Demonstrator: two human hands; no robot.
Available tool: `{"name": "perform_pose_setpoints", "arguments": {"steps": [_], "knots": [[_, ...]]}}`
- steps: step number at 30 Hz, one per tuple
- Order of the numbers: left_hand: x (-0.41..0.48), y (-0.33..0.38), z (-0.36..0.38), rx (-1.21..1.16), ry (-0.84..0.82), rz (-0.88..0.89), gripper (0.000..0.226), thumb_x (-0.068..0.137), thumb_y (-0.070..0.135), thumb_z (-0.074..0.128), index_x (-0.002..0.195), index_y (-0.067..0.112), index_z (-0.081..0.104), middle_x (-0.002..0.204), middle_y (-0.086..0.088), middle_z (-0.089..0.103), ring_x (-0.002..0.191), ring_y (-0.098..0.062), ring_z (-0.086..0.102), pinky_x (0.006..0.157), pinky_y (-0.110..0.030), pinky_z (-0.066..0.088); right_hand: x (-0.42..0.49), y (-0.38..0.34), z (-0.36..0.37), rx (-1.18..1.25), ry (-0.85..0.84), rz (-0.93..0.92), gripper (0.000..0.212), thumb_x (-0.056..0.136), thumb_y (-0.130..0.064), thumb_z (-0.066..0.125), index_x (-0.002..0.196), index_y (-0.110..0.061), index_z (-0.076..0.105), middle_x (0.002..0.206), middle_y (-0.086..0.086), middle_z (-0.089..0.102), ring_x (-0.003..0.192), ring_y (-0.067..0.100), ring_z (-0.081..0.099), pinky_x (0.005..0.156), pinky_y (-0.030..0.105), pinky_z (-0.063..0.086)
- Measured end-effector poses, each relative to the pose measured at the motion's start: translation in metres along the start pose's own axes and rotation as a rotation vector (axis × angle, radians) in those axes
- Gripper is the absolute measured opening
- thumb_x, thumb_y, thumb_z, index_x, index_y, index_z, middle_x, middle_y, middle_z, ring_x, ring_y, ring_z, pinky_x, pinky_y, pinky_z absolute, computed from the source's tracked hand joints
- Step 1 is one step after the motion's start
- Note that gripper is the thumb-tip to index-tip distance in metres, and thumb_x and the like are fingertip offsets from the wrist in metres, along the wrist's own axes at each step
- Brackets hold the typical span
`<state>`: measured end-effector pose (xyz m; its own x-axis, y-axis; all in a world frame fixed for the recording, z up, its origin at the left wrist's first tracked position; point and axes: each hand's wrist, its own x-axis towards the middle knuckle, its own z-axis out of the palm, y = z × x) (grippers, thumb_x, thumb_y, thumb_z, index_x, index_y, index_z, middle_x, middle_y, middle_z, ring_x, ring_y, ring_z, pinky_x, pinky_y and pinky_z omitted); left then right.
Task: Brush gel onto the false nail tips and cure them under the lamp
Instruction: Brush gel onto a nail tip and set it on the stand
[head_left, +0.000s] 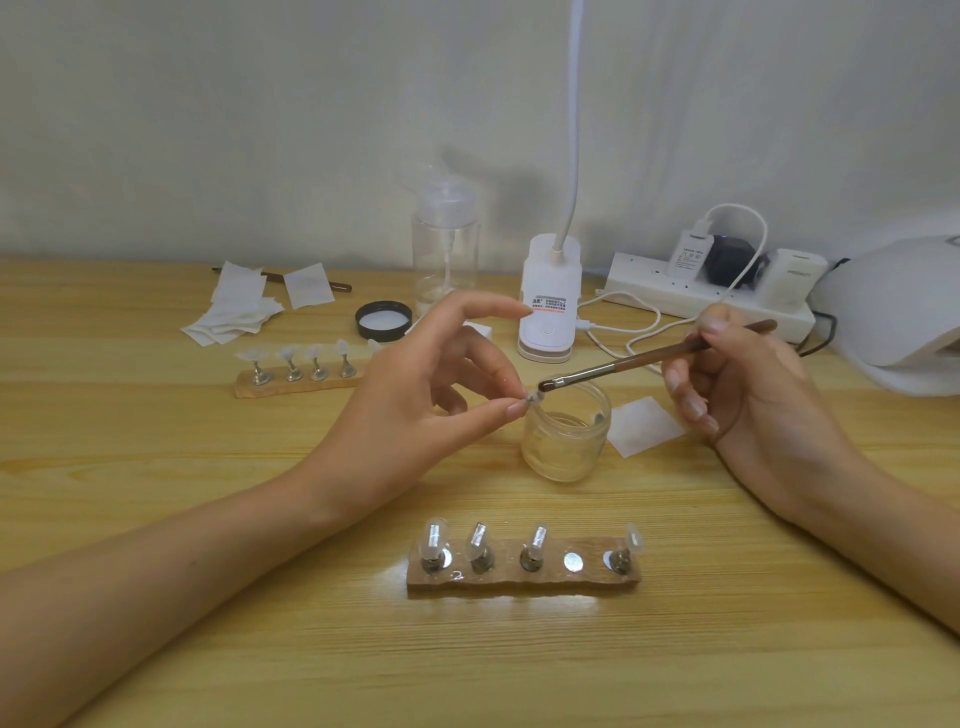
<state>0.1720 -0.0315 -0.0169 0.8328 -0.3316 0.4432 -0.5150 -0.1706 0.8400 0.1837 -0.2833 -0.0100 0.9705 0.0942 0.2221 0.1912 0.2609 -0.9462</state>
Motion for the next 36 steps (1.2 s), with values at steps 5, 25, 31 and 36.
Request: {"name": "perform_pose_setpoints", "arguments": {"steps": [5, 25, 31, 36], "knots": [[0.0, -0.0013, -0.0004, 0.004, 0.002, 0.0, 0.051, 0.087, 0.011, 0.075, 0.131, 0.026, 0.053, 0.087, 0.003, 0.071, 0.089, -0.017, 0.072, 0.067, -0.045, 0.054, 0.0, 0.0001, 0.0004, -0.022, -0.015, 0.012, 0.02, 0.091, -0.028, 0.057, 0.072, -0.024, 0.053, 0.06, 0.004, 0.061, 0.045, 0.01, 0.046, 0.039, 0.017, 0.035], [-0.0008, -0.0008, 0.0004, 0.029, 0.026, 0.037, 0.049, 0.087, 0.016, 0.073, 0.13, 0.028, 0.054, 0.087, 0.004, 0.072, 0.089, -0.019, 0.071, 0.065, -0.046, 0.051, -0.0012, -0.0014, 0.0026, -0.064, 0.033, -0.003, 0.02, 0.091, -0.03, 0.052, 0.073, -0.024, 0.049, 0.059, 0.003, 0.061, 0.042, 0.009, 0.042, 0.042, 0.021, 0.023], [-0.0008, 0.0002, 0.0007, 0.036, 0.028, 0.044, 0.048, 0.087, 0.016, 0.073, 0.13, 0.026, 0.054, 0.088, 0.003, 0.072, 0.089, -0.019, 0.071, 0.064, -0.046, 0.051, -0.0017, -0.0032, 0.0019, -0.032, 0.025, -0.002, 0.018, 0.092, -0.029, 0.049, 0.079, -0.019, 0.042, 0.057, 0.001, 0.059, 0.041, 0.007, 0.041, 0.04, 0.017, 0.029], [-0.0013, 0.0002, 0.0003, 0.046, 0.023, 0.046, 0.049, 0.089, 0.01, 0.074, 0.131, 0.025, 0.054, 0.089, 0.003, 0.072, 0.09, -0.019, 0.071, 0.066, -0.047, 0.051, -0.0007, -0.0027, 0.0023, -0.055, 0.068, 0.021, 0.018, 0.087, -0.031, 0.053, 0.077, -0.02, 0.043, 0.055, 0.001, 0.058, 0.04, 0.008, 0.039, 0.037, 0.016, 0.029]]}}
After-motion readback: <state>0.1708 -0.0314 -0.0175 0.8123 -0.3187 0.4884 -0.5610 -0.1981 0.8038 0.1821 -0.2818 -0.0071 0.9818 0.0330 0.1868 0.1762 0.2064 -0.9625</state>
